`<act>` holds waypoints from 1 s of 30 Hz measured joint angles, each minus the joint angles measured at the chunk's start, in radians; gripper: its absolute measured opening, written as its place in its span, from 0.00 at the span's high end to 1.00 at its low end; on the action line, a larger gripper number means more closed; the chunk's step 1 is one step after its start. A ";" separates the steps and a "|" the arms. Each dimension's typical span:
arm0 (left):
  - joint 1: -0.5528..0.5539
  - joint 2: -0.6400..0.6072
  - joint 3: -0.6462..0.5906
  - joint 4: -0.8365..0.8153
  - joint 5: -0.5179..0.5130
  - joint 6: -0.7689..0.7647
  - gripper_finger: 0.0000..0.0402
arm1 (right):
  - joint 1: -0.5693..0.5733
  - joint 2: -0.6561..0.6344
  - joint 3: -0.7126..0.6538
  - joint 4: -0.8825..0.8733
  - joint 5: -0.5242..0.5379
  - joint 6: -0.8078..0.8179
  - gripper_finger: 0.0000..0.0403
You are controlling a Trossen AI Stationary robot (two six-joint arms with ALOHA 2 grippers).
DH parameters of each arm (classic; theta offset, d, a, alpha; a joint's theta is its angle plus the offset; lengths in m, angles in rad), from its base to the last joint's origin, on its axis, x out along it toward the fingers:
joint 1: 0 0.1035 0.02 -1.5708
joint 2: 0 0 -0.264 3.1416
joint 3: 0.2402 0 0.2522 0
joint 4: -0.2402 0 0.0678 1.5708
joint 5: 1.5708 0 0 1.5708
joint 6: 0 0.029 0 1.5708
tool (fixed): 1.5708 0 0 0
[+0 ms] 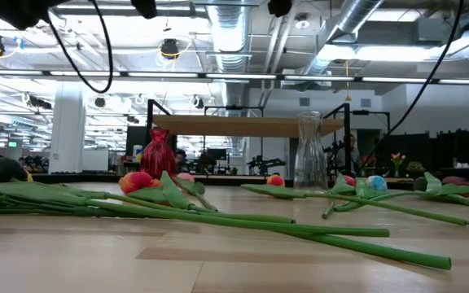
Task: Pick and place flowers into a vace then onto a shelf
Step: Put the left white flower into the red flower vase
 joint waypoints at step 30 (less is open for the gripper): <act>0.001 0.061 0.066 -0.039 -0.007 0.010 0.64 | 0.007 0.000 0.000 -0.030 0.001 0.000 1.00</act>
